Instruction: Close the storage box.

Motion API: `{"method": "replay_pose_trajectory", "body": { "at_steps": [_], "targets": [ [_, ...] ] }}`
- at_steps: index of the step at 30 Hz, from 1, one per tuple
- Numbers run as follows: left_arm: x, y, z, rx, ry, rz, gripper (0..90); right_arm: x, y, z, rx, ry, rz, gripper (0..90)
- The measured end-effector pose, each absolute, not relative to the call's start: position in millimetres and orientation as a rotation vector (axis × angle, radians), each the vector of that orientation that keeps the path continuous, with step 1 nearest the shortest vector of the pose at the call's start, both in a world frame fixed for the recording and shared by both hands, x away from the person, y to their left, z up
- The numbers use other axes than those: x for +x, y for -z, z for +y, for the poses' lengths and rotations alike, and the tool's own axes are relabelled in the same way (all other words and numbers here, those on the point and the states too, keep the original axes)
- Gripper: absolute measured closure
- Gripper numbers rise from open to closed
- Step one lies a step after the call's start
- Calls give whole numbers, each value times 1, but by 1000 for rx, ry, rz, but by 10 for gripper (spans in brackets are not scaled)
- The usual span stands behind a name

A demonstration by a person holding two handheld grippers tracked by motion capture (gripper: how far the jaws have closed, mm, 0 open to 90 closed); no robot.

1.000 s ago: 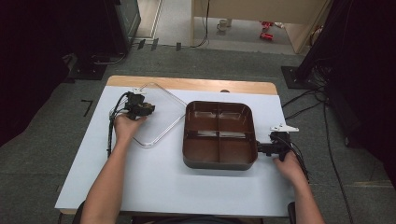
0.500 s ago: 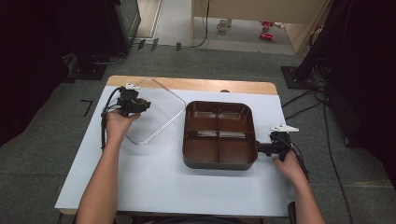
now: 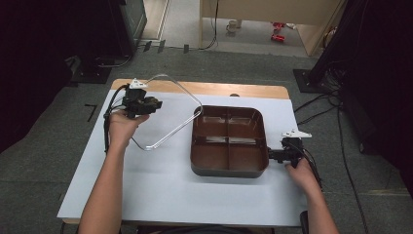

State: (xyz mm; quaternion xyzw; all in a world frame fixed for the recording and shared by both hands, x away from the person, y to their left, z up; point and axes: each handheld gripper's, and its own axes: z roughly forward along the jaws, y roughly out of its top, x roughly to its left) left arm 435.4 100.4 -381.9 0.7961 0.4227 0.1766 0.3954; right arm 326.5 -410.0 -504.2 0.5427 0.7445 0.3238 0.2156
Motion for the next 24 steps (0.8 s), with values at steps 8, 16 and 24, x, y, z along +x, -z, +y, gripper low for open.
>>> {"method": "replay_pose_trajectory", "body": {
  "at_steps": [8, 16, 24],
  "targets": [
    [430, 374, 80, 2029, -365, 977, 599, 326, 504, -410, 1507, -898, 2063, 84],
    [427, 375, 58, 2061, -338, 892, 598, 326, 504, -410, 1505, -898, 2064, 85],
    [427, 384, 34, 2100, -307, 802, 599, 326, 504, -410, 1507, -898, 2063, 84]
  ]
}}
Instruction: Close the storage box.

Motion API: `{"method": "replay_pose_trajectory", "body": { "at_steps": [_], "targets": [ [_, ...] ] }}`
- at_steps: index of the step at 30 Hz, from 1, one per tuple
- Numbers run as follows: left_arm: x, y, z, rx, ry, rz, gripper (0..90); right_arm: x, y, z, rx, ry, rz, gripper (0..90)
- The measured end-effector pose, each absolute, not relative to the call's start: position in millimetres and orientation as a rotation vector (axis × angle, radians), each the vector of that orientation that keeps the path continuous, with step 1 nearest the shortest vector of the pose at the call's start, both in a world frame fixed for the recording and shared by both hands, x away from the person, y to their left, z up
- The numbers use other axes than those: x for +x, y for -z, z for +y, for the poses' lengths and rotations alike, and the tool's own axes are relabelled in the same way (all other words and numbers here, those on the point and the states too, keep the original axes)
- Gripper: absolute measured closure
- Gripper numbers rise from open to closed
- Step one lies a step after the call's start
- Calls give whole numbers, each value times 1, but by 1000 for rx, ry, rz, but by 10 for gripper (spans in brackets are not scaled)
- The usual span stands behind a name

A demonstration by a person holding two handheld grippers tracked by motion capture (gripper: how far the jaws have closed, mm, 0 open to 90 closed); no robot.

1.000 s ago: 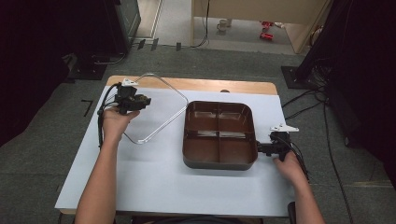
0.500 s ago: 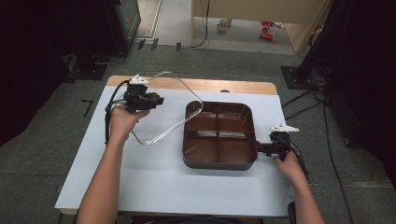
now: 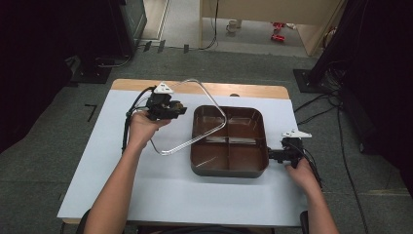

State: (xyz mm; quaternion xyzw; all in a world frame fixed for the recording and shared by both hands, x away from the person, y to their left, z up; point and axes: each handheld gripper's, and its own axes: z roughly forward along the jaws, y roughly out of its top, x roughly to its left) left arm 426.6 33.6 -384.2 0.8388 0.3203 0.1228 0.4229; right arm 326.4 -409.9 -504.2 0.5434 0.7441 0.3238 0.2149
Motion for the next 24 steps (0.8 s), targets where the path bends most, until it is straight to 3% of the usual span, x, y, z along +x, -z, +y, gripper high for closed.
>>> {"method": "replay_pose_trajectory", "body": {
  "at_steps": [4, 24],
  "targets": [
    [428, 387, 25, 2105, -240, 787, 598, 326, 504, -410, 1507, -898, 2063, 85],
    [414, 394, -34, 2185, -223, 541, 598, 326, 504, -410, 1506, -897, 2064, 84]
  ]
}}
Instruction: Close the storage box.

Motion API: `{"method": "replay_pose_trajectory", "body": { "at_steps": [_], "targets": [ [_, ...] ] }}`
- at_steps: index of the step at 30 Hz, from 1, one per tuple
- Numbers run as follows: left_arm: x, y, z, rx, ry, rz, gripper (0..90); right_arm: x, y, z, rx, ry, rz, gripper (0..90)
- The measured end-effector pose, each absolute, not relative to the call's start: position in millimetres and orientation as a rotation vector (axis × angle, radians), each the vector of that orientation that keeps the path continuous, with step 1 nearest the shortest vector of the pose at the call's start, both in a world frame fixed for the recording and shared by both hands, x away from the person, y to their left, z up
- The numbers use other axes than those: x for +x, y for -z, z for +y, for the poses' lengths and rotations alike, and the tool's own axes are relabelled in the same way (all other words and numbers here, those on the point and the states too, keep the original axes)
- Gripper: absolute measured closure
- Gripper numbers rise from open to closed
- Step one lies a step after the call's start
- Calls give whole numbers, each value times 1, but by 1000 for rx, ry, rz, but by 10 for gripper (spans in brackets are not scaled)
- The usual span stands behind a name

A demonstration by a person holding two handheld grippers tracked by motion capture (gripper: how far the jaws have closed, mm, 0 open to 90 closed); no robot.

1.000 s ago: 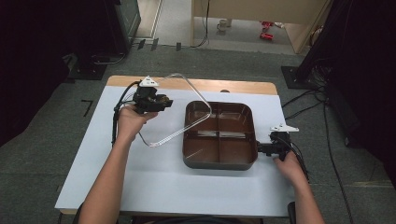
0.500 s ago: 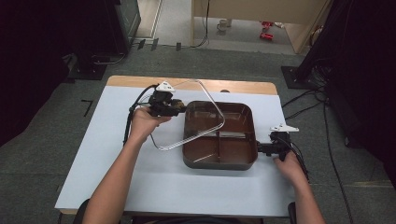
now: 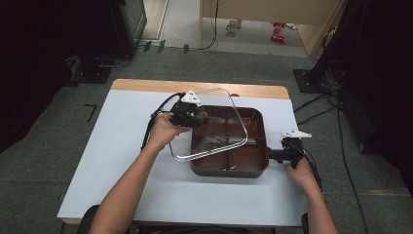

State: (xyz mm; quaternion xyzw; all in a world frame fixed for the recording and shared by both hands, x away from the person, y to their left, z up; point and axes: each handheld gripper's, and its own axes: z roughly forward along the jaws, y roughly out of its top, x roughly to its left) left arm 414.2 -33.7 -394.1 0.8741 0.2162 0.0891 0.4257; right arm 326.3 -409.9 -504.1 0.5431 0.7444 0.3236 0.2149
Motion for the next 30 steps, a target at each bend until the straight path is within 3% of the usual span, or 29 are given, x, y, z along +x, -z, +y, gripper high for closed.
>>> {"method": "replay_pose_trajectory", "body": {
  "at_steps": [30],
  "targets": [
    [412, 420, -104, 2317, -98, 265, 598, 326, 504, -410, 1505, -897, 2064, 84]
  ]
}}
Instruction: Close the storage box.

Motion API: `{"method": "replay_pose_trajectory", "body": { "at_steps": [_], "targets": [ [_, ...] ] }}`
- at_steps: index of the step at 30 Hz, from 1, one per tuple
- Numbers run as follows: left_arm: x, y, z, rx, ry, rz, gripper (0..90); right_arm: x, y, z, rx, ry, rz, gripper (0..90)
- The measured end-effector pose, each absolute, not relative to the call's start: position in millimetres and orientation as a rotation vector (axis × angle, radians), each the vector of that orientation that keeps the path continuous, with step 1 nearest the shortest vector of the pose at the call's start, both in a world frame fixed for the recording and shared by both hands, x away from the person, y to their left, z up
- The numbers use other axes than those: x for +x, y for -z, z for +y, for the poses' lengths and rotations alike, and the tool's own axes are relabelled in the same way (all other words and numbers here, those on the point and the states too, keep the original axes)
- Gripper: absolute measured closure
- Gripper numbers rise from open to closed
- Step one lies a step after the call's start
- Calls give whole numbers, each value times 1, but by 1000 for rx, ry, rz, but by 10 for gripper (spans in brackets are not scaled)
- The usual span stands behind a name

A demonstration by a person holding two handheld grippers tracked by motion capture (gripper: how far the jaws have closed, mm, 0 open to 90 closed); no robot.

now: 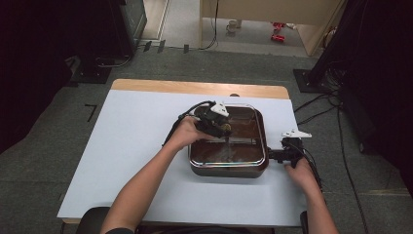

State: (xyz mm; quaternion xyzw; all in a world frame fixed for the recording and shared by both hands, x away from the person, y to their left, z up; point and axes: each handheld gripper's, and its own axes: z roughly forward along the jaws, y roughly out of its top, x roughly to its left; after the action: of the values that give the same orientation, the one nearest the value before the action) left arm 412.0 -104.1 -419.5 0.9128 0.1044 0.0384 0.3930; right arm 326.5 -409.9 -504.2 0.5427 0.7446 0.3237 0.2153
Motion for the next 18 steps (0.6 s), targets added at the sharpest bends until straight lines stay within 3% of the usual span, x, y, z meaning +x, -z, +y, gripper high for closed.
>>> {"method": "replay_pose_trajectory", "body": {
  "at_steps": [18],
  "targets": [
    [409, 422, -118, 2353, -53, 207, 598, 326, 504, -410, 1503, -896, 2066, 84]
  ]
}}
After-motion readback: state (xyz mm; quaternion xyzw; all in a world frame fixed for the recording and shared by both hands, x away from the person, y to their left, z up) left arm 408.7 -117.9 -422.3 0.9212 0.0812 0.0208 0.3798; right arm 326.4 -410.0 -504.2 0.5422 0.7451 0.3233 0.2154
